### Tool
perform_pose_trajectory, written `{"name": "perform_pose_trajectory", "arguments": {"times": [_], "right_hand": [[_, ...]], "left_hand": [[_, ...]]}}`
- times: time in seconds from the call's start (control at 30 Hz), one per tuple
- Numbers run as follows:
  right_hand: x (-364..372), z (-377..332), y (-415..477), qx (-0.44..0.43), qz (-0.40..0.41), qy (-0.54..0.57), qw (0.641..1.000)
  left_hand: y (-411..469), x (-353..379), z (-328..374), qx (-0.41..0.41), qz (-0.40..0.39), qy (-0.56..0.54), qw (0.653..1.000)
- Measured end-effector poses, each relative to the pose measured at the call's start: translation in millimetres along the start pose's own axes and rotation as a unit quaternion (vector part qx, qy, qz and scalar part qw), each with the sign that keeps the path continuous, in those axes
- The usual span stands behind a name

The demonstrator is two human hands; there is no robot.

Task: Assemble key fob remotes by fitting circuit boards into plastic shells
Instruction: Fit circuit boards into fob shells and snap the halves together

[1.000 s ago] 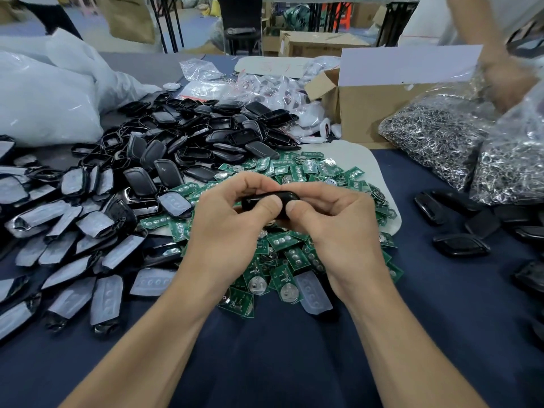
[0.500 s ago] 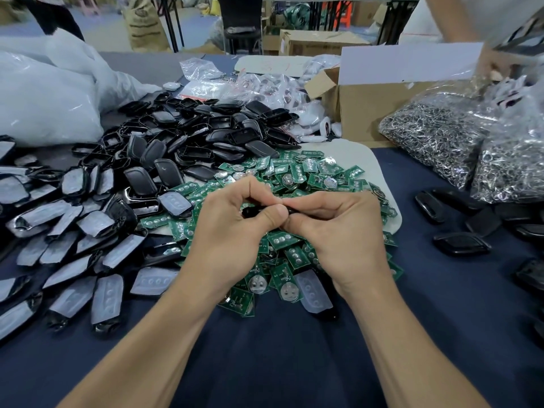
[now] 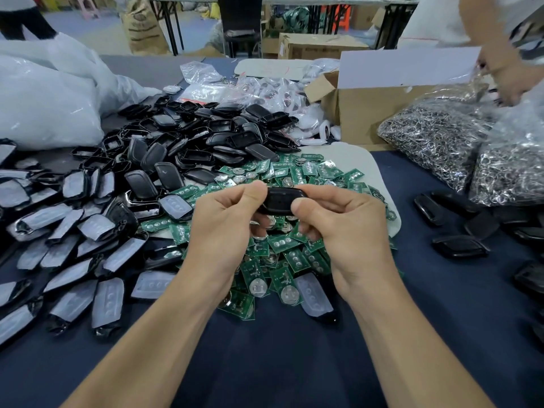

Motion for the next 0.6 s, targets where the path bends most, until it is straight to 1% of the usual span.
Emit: {"name": "perform_pose_trajectory", "arguments": {"times": [0.07, 0.1, 0.13, 0.17, 0.2, 0.23, 0.27, 0.3, 0.33, 0.37, 0.4, 0.43, 0.47, 0.53, 0.57, 0.6], "right_hand": [[-1, 4, 2, 0.038, -0.017, 0.001, 0.999], [-4, 5, 3, 0.069, -0.014, 0.023, 0.997], [-10, 8, 4, 0.106, 0.005, 0.078, 0.991], [-17, 10, 6, 0.147, 0.034, 0.172, 0.974], [-24, 11, 7, 0.175, 0.061, 0.291, 0.939], [-32, 9, 8, 0.175, 0.081, 0.416, 0.889], [-41, 4, 11, 0.152, 0.086, 0.519, 0.837], [-49, -3, 13, 0.123, 0.075, 0.583, 0.800], [-53, -9, 14, 0.099, 0.045, 0.609, 0.786], [-50, -15, 13, 0.085, 0.009, 0.600, 0.795], [-45, -18, 11, 0.083, -0.025, 0.560, 0.824], [-36, -18, 9, 0.083, -0.053, 0.492, 0.865], [-27, -15, 7, 0.081, -0.066, 0.408, 0.907], [-14, -10, 5, 0.048, -0.045, 0.226, 0.972], [-10, -10, 3, 0.011, -0.023, 0.102, 0.994], [-4, -12, 0, -0.034, -0.006, -0.054, 0.998]], "left_hand": [[-1, -2, 1, 0.003, 0.014, -0.004, 1.000], [-1, -3, 2, 0.005, 0.021, -0.011, 1.000], [0, -5, 3, 0.005, 0.025, -0.021, 0.999], [0, -8, 3, 0.005, 0.028, -0.029, 0.999], [1, -10, 4, 0.006, 0.029, -0.032, 0.999], [1, -12, 5, 0.008, 0.030, -0.031, 0.999], [1, -12, 5, 0.010, 0.030, -0.028, 0.999], [1, -13, 5, 0.014, 0.030, -0.021, 0.999], [1, -13, 4, 0.018, 0.030, -0.009, 0.999], [2, -12, 5, 0.025, 0.030, 0.007, 0.999], [2, -12, 5, 0.035, 0.031, 0.028, 0.998], [1, -13, 6, 0.049, 0.035, 0.054, 0.997], [1, -13, 8, 0.063, 0.043, 0.083, 0.994], [1, -19, 12, 0.087, 0.068, 0.136, 0.984], [2, -25, 15, 0.098, 0.085, 0.164, 0.978], [4, -31, 18, 0.108, 0.102, 0.196, 0.969]]}}
Point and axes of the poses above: each hand's wrist, its own y-axis towards the middle knuckle, its own x-axis out of the palm, z = x × y, the point moved 8 cm from there along y, towards the middle knuckle, and after that the axes turned 2 degrees about z, right-handed, at the moved point
